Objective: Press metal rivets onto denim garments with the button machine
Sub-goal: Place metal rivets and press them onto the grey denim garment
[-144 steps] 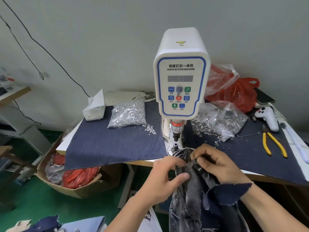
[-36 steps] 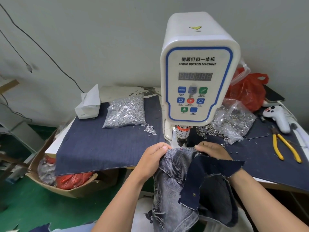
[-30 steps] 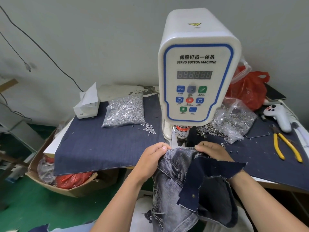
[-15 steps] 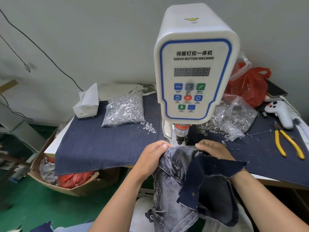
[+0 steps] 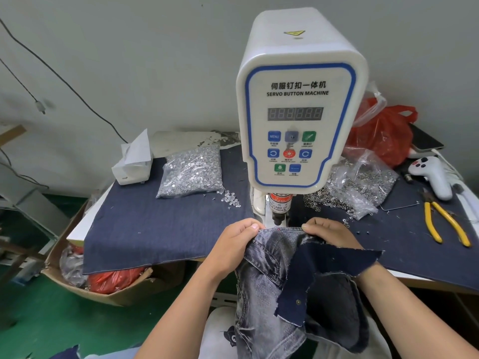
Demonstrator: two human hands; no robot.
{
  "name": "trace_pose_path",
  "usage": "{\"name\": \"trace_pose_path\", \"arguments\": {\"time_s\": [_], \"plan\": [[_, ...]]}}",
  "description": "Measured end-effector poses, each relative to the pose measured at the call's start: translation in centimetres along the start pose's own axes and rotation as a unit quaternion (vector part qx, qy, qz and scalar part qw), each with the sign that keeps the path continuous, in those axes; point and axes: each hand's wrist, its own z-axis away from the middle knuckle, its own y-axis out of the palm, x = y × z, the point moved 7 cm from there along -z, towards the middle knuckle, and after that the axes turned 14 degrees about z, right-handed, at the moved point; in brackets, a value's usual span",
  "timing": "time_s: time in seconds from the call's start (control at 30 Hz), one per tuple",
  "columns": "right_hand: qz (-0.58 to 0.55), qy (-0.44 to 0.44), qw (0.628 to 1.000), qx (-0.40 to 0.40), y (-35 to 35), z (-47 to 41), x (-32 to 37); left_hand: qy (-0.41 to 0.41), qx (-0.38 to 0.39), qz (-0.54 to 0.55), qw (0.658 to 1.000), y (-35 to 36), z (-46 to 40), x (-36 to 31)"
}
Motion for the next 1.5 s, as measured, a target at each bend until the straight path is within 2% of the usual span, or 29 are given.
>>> {"name": "trace_pose_path", "arguments": {"time_s": [0.9,1.13,1.23,1.33,1.5], "plan": [[0.014,-0.008,1.0,0.003,-0.1,-0.9,-0.7,-0.001,0.006,0.008,1.0,0.1,0.1,-0.2],[-0.046,-0.016,0.998,0.042,0.3,-0.6,-0.6,-0.009,0.014,0.046,0.999,0.2,0.4,-0.4],[-0.085,-0.03,0.994,0.068,0.5,0.0,-0.4,0.0,0.024,0.069,0.997,0.3,1.0,-0.9],[-0.068,-0.071,0.99,0.097,0.6,1.1,0.6,0.012,0.03,0.072,0.997,0.1,1.8,-1.5],[0.015,-0.144,0.98,0.14,1.4,2.8,2.7,0.017,0.059,-0.022,0.998,0.3,4.0,-2.4]]}}
